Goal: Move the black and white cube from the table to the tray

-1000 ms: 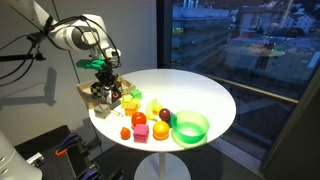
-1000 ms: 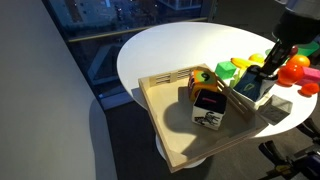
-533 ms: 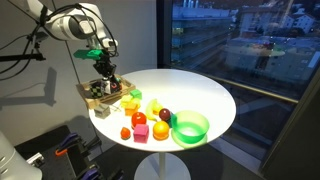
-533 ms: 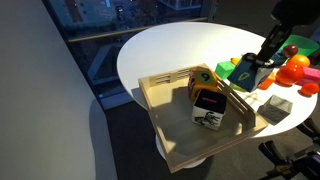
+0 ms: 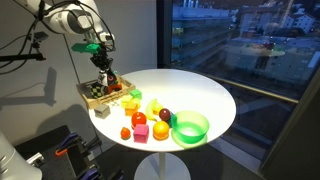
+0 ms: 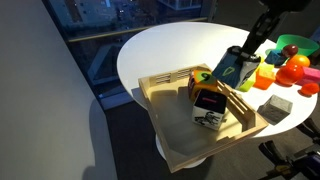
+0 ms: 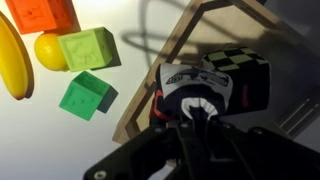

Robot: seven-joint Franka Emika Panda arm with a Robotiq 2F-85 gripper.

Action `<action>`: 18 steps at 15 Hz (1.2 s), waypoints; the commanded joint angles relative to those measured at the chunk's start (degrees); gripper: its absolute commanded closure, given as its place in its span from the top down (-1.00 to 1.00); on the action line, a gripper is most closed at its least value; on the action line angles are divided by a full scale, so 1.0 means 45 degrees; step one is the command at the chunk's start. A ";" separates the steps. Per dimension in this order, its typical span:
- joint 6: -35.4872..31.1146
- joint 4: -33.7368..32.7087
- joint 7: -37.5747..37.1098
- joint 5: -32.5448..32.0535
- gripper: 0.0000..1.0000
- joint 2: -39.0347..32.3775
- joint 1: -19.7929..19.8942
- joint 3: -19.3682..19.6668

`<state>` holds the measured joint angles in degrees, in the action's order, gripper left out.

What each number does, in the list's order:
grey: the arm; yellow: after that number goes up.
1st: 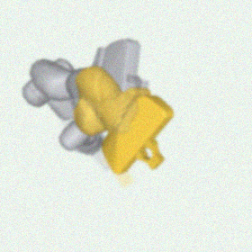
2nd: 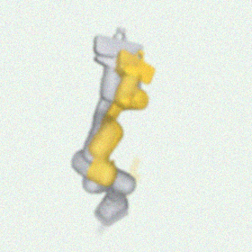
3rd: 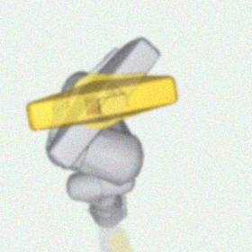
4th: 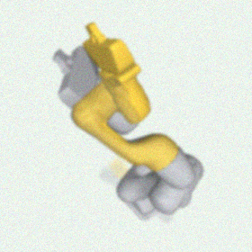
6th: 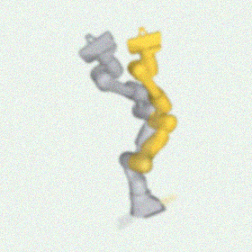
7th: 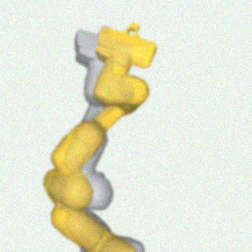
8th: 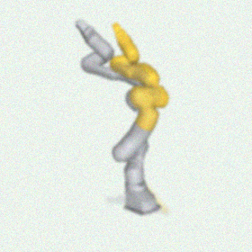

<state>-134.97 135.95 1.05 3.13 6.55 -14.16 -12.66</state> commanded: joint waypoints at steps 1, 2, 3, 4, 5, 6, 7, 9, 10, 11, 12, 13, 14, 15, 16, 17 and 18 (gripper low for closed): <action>0.0457 -0.1066 -0.0163 0.0367 -0.86 -0.0667 -0.0158 -0.0231; 0.0420 -0.1229 -0.0194 0.0355 -0.86 -0.0814 -0.0196 -0.0296; 0.0387 -0.1426 -0.0233 0.0345 -0.86 -0.0983 -0.0245 -0.0364; 0.0366 -0.1610 -0.0288 0.0303 -0.86 -0.1176 -0.0299 -0.0434; 0.0364 -0.1802 -0.0370 0.0251 -0.86 -0.1352 -0.0338 -0.0504; 0.0364 -0.1991 -0.0524 0.0184 -0.86 -0.1559 -0.0389 -0.0584; 0.0314 -0.2176 -0.0777 0.0074 -0.87 -0.1757 -0.0439 -0.0665; 0.0376 -0.2511 -0.1315 -0.0201 -0.76 -0.2118 -0.0532 -0.0767; 0.0410 -0.2641 -0.1518 -0.0267 -0.14 -0.2268 -0.0583 -0.0788; 0.0390 -0.2727 -0.1783 -0.0367 -0.10 -0.2384 -0.0622 -0.0787; 0.0426 -0.2823 -0.1971 -0.0444 0.01 -0.2490 -0.0656 -0.0785; 0.0477 -0.2917 -0.2190 -0.0557 0.18 -0.2577 -0.0679 -0.0766; 0.0519 -0.2981 -0.2429 -0.0655 0.35 -0.2634 -0.0698 -0.0738; 0.0623 -0.3074 -0.2652 -0.0735 0.50 -0.2686 -0.0704 -0.0716; 0.0705 -0.3156 -0.2850 -0.0792 0.67 -0.2735 -0.0710 -0.0702; 0.0853 -0.3244 -0.3034 -0.0817 0.80 -0.2762 -0.0709 -0.0686; 0.0997 -0.3327 -0.3235 -0.0883 0.97 -0.2786 -0.0711 -0.0670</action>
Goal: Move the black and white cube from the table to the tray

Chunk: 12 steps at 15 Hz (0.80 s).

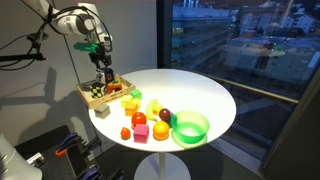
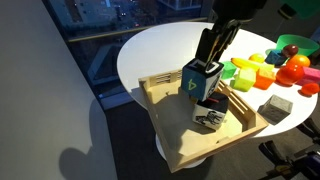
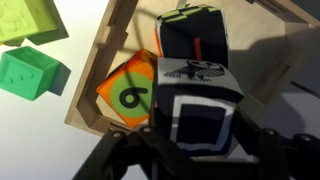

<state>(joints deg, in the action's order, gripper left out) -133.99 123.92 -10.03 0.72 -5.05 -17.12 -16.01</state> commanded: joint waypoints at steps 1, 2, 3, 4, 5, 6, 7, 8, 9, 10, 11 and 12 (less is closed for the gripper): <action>0.0961 -0.0754 -0.0910 -0.0348 1.00 -0.0226 -0.0050 0.0080; 0.1136 -0.0858 -0.1053 -0.0344 1.00 -0.0246 -0.0049 0.0087; 0.1281 -0.0931 -0.1144 -0.0324 1.00 -0.0245 -0.0043 0.0094; 0.1432 -0.0995 -0.1171 -0.0274 1.00 -0.0216 -0.0022 0.0112; 0.1575 -0.1077 -0.1227 -0.0247 1.00 -0.0216 -0.0012 0.0126; 0.1755 -0.1152 -0.1213 -0.0197 1.00 -0.0203 0.0014 0.0152; 0.1909 -0.1186 -0.1192 -0.0157 1.00 -0.0168 0.0044 0.0180; 0.2121 -0.1240 -0.1176 -0.0130 1.00 -0.0141 0.0075 0.0215; 0.2320 -0.1276 -0.1137 -0.0108 1.00 -0.0104 0.0108 0.0256; 0.2548 -0.1307 -0.1171 -0.0130 1.00 -0.0062 0.0134 0.0308; 0.2804 -0.1304 -0.1201 -0.0156 1.00 -0.0006 0.0173 0.0358; 0.3028 -0.1303 -0.1277 -0.0203 1.00 0.0034 0.0207 0.0416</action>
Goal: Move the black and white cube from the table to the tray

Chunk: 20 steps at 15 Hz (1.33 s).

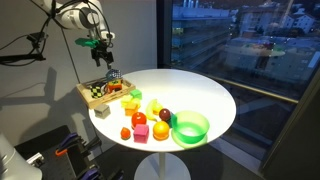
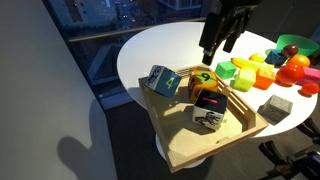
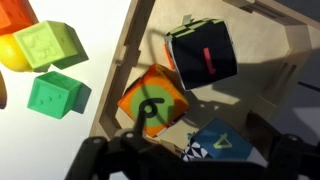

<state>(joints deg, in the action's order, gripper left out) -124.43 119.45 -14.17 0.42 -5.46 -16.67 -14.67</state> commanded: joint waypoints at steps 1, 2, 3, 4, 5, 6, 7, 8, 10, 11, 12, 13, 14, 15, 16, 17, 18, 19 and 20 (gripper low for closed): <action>0.1192 -0.0309 -0.0436 -0.0178 1.00 0.0170 0.0153 0.0182; 0.1380 -0.0296 -0.0525 -0.0218 1.00 0.0211 0.0187 0.0244; 0.1624 -0.0278 -0.0599 -0.0263 1.00 0.0271 0.0237 0.0317; 0.1746 -0.0234 -0.0709 -0.0357 1.00 0.0337 0.0278 0.0388; 0.1941 -0.0198 -0.0829 -0.0436 1.00 0.0419 0.0335 0.0457; 0.2041 -0.0141 -0.0997 -0.0586 1.00 0.0526 0.0393 0.0530; 0.2242 -0.0129 -0.1048 -0.0663 1.00 0.0604 0.0460 0.0581; 0.2397 -0.0089 -0.1078 -0.0706 1.00 0.0707 0.0538 0.0632; 0.2801 -0.0006 -0.1021 -0.0809 1.00 0.0934 0.0695 0.0752; 0.3023 0.0037 -0.0950 -0.0817 1.00 0.1061 0.0782 0.0806; 0.3248 0.0056 -0.0884 -0.0822 1.00 0.1166 0.0868 0.0853; 0.3471 0.0106 -0.0798 -0.0834 1.00 0.1309 0.0967 0.0909; 0.3705 0.0136 -0.0718 -0.0853 1.00 0.1431 0.1056 0.0963; 0.3929 0.0194 -0.0617 -0.0858 1.00 0.1590 0.1155 0.1023; 0.4118 0.0251 -0.0532 -0.0872 1.00 0.1739 0.1257 0.1078; 0.4311 0.0306 -0.0448 -0.0883 1.00 0.1894 0.1356 0.1134; 0.4451 0.0393 -0.0362 -0.0868 1.00 0.2079 0.1461 0.1207; 0.4604 0.0457 -0.0280 -0.0868 1.00 0.2237 0.1561 0.1267; 0.4686 0.0596 -0.0187 -0.0875 1.00 0.2480 0.1681 0.1344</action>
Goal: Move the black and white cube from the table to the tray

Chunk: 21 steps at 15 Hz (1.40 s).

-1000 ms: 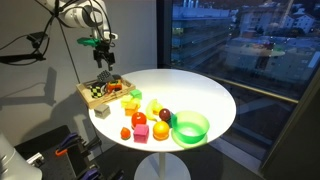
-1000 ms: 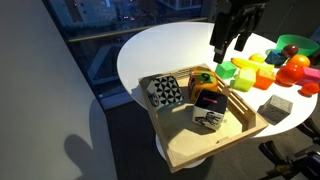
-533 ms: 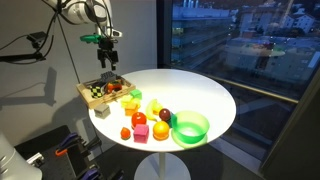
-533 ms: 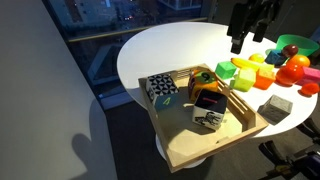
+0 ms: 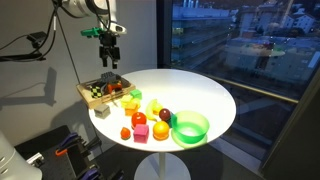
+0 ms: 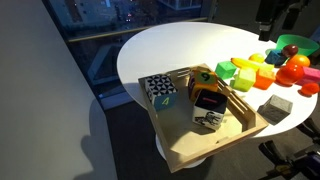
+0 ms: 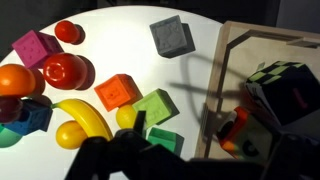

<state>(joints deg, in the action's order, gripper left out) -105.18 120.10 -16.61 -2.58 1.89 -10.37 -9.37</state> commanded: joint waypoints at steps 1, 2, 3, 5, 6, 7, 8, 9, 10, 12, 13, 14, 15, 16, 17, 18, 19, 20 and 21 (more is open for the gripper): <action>0.0503 0.0540 0.0431 -0.0216 1.00 0.1026 0.0375 0.0231; 0.0585 0.0666 0.0535 -0.0226 1.00 0.1264 0.0480 0.0308; 0.0658 0.0792 0.0683 -0.0220 1.00 0.1485 0.0584 0.0377; 0.0674 0.1110 0.1007 -0.0182 1.00 0.1983 0.0797 0.0536; 0.0652 0.1269 0.1170 -0.0172 1.00 0.2224 0.0896 0.0610; 0.0629 0.1441 0.1383 -0.0139 1.00 0.2490 0.0992 0.0706; 0.0598 0.1588 0.1512 -0.0111 1.00 0.2743 0.1085 0.0795; 0.0597 0.1729 0.1679 -0.0090 1.00 0.2978 0.1170 0.0880; 0.0550 0.1895 0.1849 -0.0081 1.00 0.3269 0.1265 0.0972; 0.0511 0.2190 0.2146 -0.0031 1.00 0.3842 0.1423 0.1163; 0.0486 0.2320 0.2271 0.0004 1.00 0.4125 0.1495 0.1251; 0.0481 0.2417 0.2366 0.0029 1.00 0.4388 0.1566 0.1334; 0.0472 0.2504 0.2461 0.0052 1.00 0.4635 0.1618 0.1420; 0.0467 0.2570 0.2527 0.0092 1.00 0.4866 0.1668 0.1500; 0.0456 0.2623 0.2597 0.0129 1.00 0.5071 0.1708 0.1575; 0.0440 0.2671 0.2644 0.0157 1.00 0.5250 0.1747 0.1631; 0.0417 0.2714 0.2643 0.0171 1.00 0.5392 0.1785 0.1668; 0.0409 0.2707 0.2635 0.0192 1.00 0.5435 0.1806 0.1689; 0.0525 0.2420 0.2340 0.0047 1.00 0.4990 0.1802 0.1509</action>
<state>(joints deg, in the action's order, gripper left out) -102.96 131.14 -6.25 -2.57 24.44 -2.81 -2.07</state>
